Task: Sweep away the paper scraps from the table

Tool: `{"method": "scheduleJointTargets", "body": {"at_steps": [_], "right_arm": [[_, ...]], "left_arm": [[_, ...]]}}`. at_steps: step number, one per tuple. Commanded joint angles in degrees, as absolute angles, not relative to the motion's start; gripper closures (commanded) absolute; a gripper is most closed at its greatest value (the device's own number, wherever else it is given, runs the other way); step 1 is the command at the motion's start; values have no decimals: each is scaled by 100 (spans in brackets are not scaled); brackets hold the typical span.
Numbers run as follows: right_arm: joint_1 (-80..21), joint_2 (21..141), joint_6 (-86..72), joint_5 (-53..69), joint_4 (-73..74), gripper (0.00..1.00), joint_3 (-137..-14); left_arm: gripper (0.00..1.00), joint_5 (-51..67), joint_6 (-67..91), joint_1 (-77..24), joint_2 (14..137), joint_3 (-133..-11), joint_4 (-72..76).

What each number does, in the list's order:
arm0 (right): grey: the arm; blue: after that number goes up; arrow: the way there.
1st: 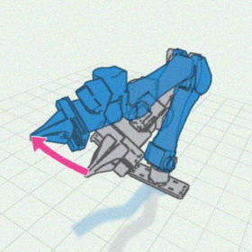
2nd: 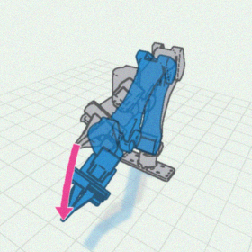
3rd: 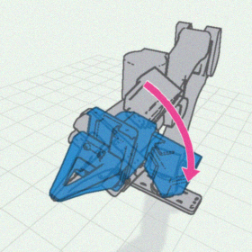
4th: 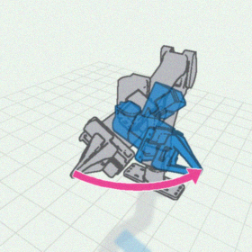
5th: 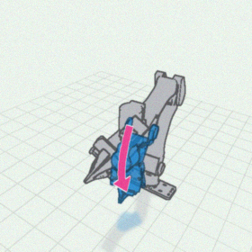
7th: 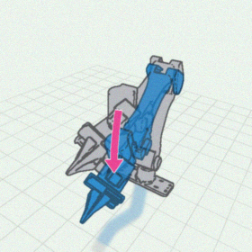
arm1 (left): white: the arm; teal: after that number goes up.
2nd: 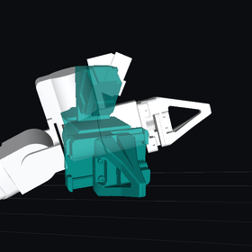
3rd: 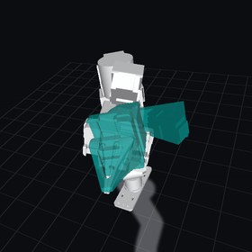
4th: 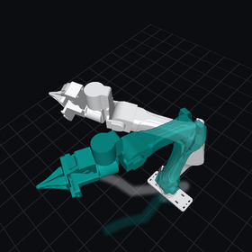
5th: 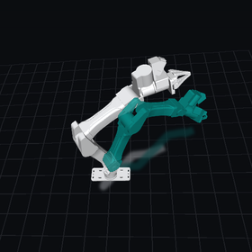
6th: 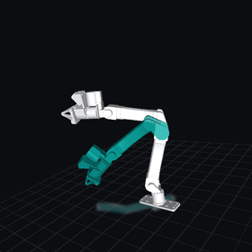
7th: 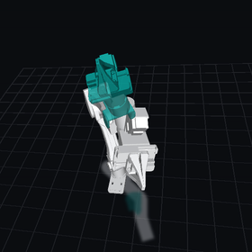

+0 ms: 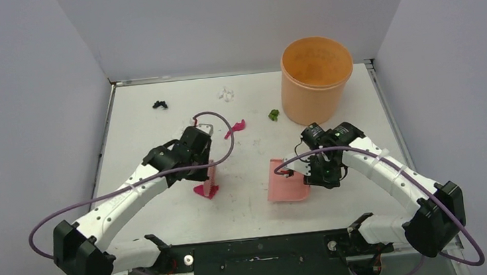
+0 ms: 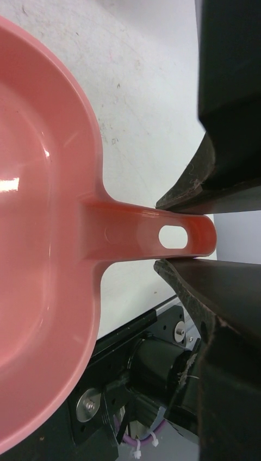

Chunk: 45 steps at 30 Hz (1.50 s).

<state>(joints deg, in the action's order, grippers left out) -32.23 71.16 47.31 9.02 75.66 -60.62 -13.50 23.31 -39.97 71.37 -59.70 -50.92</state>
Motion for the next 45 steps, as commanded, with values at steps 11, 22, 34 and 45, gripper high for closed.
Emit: {"method": "scheduleJointTargets", "body": {"at_steps": [11, 22, 34, 45], "right_arm": [[-3309, 7746, 4139, -283, 6599, 95, -5102], [-4647, 8315, 3230, -519, 6451, 94, -5125], [-5103, 9017, 2883, -323, 6267, 95, -5577], [-4768, 8235, 3137, -250, 6314, 95, -5161]], "left_arm": [[100, -1551, 2050, -3868, 6373, -7992, -5261], [100, -1823, 2692, -3910, 6824, -6806, -5763], [100, 650, 3681, -4369, 6855, -5381, -3726], [100, 1197, 3694, -4614, 7060, -6453, -3319]]}}
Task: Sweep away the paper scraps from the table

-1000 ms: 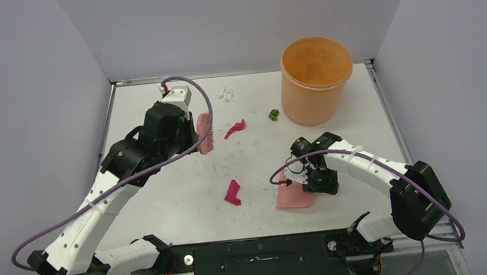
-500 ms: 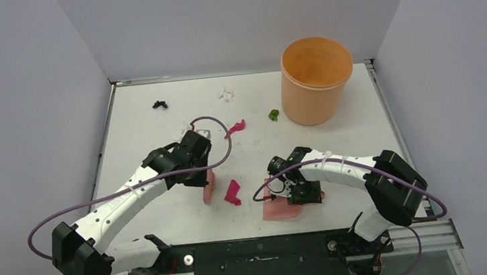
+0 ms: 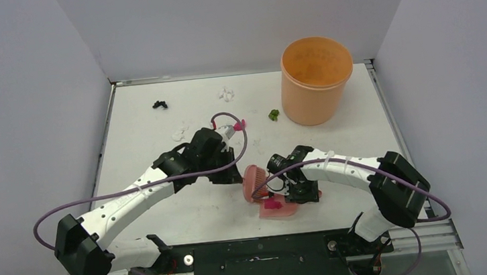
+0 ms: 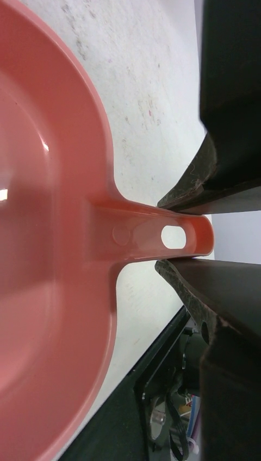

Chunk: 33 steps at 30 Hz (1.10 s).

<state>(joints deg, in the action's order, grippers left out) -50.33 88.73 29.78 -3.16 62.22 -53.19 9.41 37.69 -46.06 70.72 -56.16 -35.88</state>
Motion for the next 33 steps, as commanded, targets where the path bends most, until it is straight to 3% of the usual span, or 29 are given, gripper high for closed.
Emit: {"method": "scheduleJointTargets", "body": {"at_steps": [1, 8, 14, 22, 28, 33], "right_arm": [[-4606, 8049, 3227, -155, 6323, 95, -5133], [-3769, 6912, 3552, 300, 6247, 95, -4774], [-3487, 6406, 3576, 153, 6284, 95, -4419], [-2487, 6544, 4093, 492, 6210, 95, -4363], [-2234, 6859, 4002, 493, 5790, 95, -4294], [-2126, 6862, 3910, 368, 5486, 95, -4169]], "left_arm": [[100, 1091, 3554, -4607, 7117, -6641, -3480], [100, 260, 2695, -4413, 7850, -8139, -4230], [100, -483, 2134, -4003, 9409, -10207, -4910], [100, 366, 3117, -3399, 11341, -11736, -3658], [100, 1183, 3746, -3232, 13294, -13566, -3553], [100, 1747, 4556, -3025, 14015, -13749, -2900]]}}
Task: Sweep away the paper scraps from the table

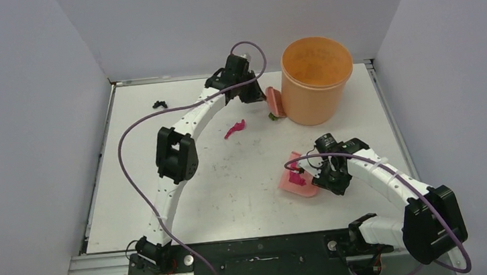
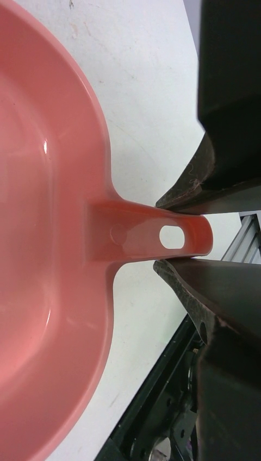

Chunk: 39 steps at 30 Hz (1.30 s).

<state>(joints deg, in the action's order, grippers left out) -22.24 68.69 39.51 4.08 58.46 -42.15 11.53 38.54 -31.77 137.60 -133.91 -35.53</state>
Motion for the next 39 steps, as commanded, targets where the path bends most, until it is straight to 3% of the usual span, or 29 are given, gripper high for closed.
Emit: {"method": "scheduleJointTargets", "body": {"at_steps": [1, 5, 15, 20, 27, 31, 39], "right_arm": [[-2092, 6865, 3926, 387, 5485, 95, -4166], [-2053, 6905, 3986, 433, 5472, 95, -4191], [-2249, 7656, 3507, 293, 5156, 95, -4459], [-2561, 7919, 3324, 43, 4984, 95, -4518], [-2762, 8120, 3145, -209, 4786, 95, -4513], [-2772, 8081, 3051, -135, 4767, 95, -4566], [-2841, 8106, 2917, -111, 4694, 95, -4582]], "left_arm": [[100, 1639, 4522, -3020, 14031, -13728, -2981], [100, 1269, 4131, -2960, 13688, -12986, -3308], [100, 814, 3869, -2772, 10903, -8378, -2003], [100, 549, 3667, -2743, 9636, -7009, -1994], [100, -72, 3018, -2723, 8593, -7264, -2445], [100, -232, 3516, -2444, 8609, -7608, -1965], [100, -9, 5792, -1839, 10200, -8356, 121]]}}
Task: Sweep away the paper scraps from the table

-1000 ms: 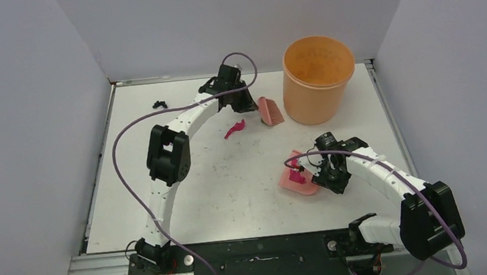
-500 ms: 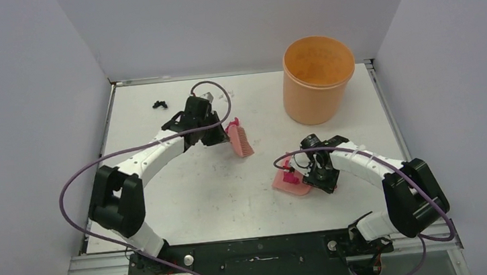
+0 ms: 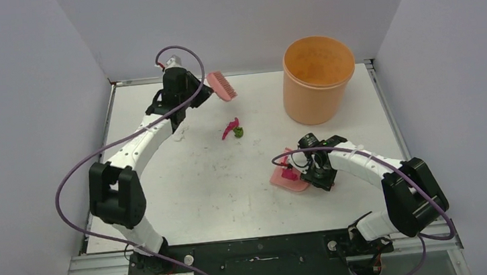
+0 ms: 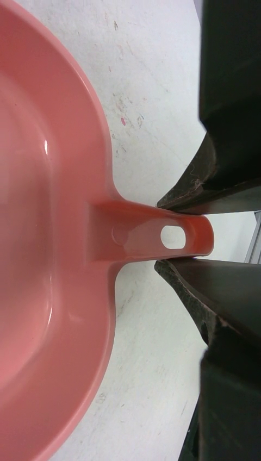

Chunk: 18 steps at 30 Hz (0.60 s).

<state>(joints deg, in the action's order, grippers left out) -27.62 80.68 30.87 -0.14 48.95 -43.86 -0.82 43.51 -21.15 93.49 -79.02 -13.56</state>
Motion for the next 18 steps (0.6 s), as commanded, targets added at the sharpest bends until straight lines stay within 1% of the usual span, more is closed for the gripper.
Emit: {"method": "scheduleJointTargets", "body": {"at_steps": [1, 3, 6, 10, 13, 18], "right_arm": [[-2857, 8160, 2886, -151, 4706, 95, -4594], [-2905, 8235, 2838, -221, 4734, 95, -4623], [-2997, 8236, 2791, -293, 4745, 95, -4652], [-3054, 8243, 2715, -240, 4747, 95, -4700], [-3072, 8260, 2710, -126, 4716, 95, -4726], [-3087, 8402, 2750, -143, 4682, 95, -4795]], "left_arm": [[100, 111, 6135, -1780, 10525, -8529, 296], [100, 346, 6607, -1701, 11162, -9094, 427], [100, 358, 6986, -1696, 11971, -9877, 338], [100, 384, 7566, -1602, 12782, -10389, 170], [100, 515, 7896, -1552, 12887, -10075, 348], [100, 776, 8405, -1458, 12490, -8494, 1289]]}}
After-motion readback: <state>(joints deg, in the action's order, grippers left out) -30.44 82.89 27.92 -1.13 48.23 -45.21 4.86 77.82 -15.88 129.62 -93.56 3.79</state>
